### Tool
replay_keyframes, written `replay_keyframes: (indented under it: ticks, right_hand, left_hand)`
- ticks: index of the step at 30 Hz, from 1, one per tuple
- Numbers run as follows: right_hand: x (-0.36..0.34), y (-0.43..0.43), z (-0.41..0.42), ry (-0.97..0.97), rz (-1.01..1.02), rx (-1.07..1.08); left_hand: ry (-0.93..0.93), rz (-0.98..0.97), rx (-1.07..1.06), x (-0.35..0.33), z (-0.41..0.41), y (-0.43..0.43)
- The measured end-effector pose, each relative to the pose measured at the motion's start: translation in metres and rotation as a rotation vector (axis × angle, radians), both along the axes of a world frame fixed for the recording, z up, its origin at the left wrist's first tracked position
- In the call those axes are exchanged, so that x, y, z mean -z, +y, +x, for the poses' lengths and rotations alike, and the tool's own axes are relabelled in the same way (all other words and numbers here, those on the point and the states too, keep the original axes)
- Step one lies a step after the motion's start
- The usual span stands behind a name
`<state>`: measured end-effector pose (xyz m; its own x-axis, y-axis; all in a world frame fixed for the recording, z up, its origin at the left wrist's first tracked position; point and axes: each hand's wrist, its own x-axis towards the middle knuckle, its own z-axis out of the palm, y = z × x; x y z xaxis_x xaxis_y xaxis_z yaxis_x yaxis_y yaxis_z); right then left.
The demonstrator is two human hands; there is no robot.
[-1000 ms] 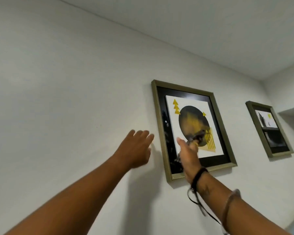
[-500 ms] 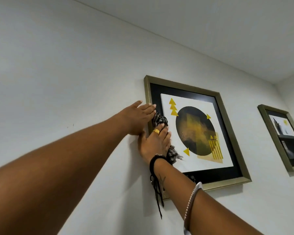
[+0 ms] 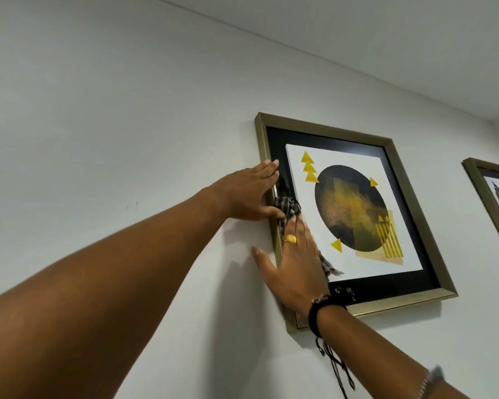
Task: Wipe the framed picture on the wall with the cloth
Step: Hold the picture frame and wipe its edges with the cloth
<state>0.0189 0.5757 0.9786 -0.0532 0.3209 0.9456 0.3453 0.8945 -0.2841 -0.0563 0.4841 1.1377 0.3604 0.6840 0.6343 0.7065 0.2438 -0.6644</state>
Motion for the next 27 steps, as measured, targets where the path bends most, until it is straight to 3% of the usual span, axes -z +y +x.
replay_keyframes:
  ticks: [7, 17, 27]
  right_hand:
    - [0.024, 0.003, 0.001, -0.022, 0.012, 0.076]
    - [-0.068, 0.01, -0.002, -0.028, 0.028, 0.073]
    - [0.036, 0.012, 0.012, -0.065, 0.118, 0.014]
  left_hand:
    - [-0.019, 0.008, 0.019, -0.001, 0.0, 0.002]
    - [-0.055, -0.015, 0.045, -0.001, 0.001, 0.003]
    - [-0.055, 0.006, 0.013, 0.006, 0.0, 0.007]
